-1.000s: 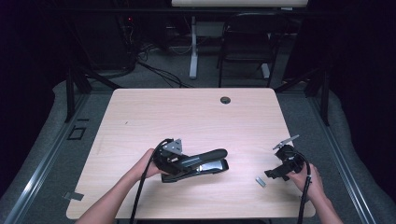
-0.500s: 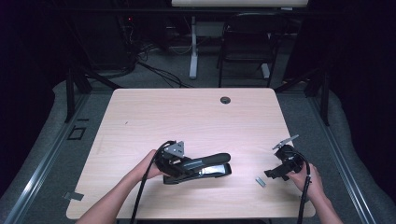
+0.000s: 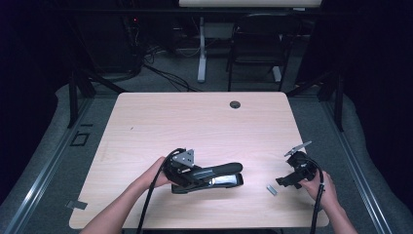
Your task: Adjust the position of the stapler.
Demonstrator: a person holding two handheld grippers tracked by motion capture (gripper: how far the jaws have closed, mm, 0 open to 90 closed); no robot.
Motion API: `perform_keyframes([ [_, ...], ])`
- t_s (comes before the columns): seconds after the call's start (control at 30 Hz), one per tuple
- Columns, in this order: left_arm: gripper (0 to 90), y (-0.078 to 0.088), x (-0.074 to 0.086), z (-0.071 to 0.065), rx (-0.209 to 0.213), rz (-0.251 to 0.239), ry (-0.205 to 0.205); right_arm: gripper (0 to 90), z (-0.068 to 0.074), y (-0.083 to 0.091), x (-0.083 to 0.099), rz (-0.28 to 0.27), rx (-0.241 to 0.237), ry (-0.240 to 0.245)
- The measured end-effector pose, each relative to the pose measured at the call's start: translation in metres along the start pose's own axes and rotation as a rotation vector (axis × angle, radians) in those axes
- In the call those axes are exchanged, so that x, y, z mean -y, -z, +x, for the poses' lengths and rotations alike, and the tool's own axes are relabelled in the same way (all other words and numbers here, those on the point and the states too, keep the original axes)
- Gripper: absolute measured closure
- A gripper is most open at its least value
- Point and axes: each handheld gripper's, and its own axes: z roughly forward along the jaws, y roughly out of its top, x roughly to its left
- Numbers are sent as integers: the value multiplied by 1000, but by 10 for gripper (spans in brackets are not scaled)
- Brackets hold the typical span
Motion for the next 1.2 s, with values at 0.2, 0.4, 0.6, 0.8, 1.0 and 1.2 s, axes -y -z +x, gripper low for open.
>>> perform_keyframes([
  [0.2, 521, -1, -1, 1, 2, -4, -19, 38, 4, 1, -1, -7, 16, 13],
  [0.4, 519, -2, -2, 2, 18, 0, -36, 39, 4, -2, -2, 23, 7, 36],
  [0.6, 520, -5, -6, 5, 32, 0, -55, 39, 5, 2, -3, -5, 22, 39],
  [0.8, 520, -5, -8, 5, 42, 15, -62, 39, 4, 3, -3, -12, 16, 39],
  [1.0, 521, -8, -12, 7, 43, 25, -74, 39, 7, 5, -5, -19, 29, 53],
  [1.2, 521, -10, -14, 6, 39, 22, -69, 39, 7, 2, -4, -10, 18, 51],
])
